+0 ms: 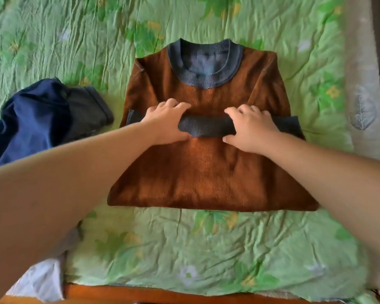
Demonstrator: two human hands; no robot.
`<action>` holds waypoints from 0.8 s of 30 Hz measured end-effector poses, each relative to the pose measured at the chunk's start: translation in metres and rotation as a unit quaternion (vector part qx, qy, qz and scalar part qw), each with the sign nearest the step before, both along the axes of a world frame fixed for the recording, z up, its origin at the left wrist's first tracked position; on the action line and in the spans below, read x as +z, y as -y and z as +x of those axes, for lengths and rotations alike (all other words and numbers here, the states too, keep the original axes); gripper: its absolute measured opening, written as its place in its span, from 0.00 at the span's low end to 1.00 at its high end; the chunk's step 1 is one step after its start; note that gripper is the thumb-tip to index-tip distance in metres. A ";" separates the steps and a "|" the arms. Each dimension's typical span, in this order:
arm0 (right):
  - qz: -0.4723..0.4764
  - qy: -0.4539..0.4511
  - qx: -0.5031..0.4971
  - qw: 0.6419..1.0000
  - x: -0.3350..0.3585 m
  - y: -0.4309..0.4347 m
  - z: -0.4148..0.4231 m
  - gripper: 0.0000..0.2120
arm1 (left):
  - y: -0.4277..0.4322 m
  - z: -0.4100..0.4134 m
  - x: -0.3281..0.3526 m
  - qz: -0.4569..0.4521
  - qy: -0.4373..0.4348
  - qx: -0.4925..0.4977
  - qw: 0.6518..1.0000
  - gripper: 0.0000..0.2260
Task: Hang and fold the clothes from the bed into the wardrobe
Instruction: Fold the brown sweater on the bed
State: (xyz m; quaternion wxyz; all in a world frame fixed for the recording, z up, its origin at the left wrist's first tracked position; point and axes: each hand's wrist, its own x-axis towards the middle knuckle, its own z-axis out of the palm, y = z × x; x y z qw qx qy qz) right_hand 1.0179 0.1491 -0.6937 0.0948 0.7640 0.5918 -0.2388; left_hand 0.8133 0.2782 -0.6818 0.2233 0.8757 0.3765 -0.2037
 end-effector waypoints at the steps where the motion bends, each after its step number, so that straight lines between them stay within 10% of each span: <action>1: -0.023 -0.019 -0.015 0.999 -0.001 -0.012 0.002 0.34 | -0.006 0.009 -0.003 -0.034 -0.011 0.013 0.999 0.39; 10: -0.175 -0.170 -0.056 0.968 0.003 -0.045 0.029 0.14 | -0.036 0.030 -0.010 -0.143 -0.071 -0.057 0.986 0.09; 24: -0.038 -0.095 0.027 0.994 0.029 -0.121 0.076 0.06 | -0.112 0.047 0.014 -0.034 0.074 -0.056 0.995 0.07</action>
